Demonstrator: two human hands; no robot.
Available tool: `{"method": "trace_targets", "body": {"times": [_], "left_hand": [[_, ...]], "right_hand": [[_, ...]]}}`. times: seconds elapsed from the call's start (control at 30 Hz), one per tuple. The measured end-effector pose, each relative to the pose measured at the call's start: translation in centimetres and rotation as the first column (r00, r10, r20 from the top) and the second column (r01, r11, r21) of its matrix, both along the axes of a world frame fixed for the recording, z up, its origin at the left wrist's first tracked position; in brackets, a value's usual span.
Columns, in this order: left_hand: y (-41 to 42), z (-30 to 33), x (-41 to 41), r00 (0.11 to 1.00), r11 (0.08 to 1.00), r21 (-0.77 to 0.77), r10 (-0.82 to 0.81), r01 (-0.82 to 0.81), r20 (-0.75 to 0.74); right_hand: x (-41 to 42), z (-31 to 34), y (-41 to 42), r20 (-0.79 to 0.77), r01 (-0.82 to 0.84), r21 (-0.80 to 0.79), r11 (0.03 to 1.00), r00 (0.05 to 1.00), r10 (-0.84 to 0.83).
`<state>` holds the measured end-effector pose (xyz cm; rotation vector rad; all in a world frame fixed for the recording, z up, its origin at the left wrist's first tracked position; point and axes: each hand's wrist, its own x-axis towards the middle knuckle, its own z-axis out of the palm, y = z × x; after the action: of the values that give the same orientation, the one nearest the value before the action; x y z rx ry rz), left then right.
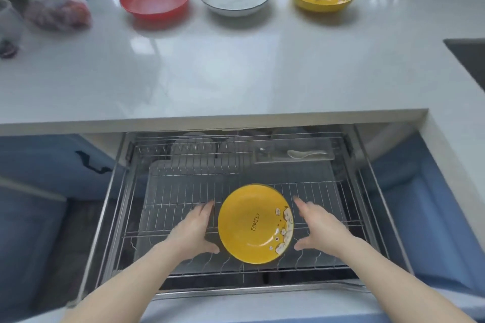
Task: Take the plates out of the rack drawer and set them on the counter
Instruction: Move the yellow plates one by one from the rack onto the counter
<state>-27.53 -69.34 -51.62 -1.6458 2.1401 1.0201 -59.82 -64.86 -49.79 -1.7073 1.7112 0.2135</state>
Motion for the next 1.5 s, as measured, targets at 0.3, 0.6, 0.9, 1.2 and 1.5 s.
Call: {"method": "trace_targets", "body": {"times": [0.3, 0.6, 0.9, 1.2, 1.5], "left_hand": [[0.6, -4.4, -1.3, 0.997, 1.0, -0.004, -0.014, 0.014, -0.075], [1.0, -4.5, -1.7, 0.97, 0.994, 0.07, 0.103, -0.089, -0.221], [0.2, -3.2, -1.3, 0.948, 0.988, 0.131, 0.113, -0.077, -0.296], [-0.4, -2.4, -1.6, 0.921, 0.943, 0.326, 0.18, -0.062, -0.346], [0.1, -1.9, -2.1, 0.846, 0.868, 0.49, 0.318, -0.079, -0.428]], "right_hand": [[1.0, -3.6, -1.2, 0.138, -0.047, -0.011, 0.999, 0.989, 0.048], [0.5, -4.3, -0.7, 0.348, 0.092, 0.139, 0.986, 0.928, -0.135], [-0.4, -4.6, -0.7, 0.425, 0.134, 0.29, 0.947, 0.869, -0.254], [-1.1, -3.5, -0.5, 0.426, 0.159, 0.454, 0.877, 0.826, -0.37], [-1.7, -3.1, -0.1, 0.465, 0.154, 0.504, 0.85, 0.781, -0.417]]}}
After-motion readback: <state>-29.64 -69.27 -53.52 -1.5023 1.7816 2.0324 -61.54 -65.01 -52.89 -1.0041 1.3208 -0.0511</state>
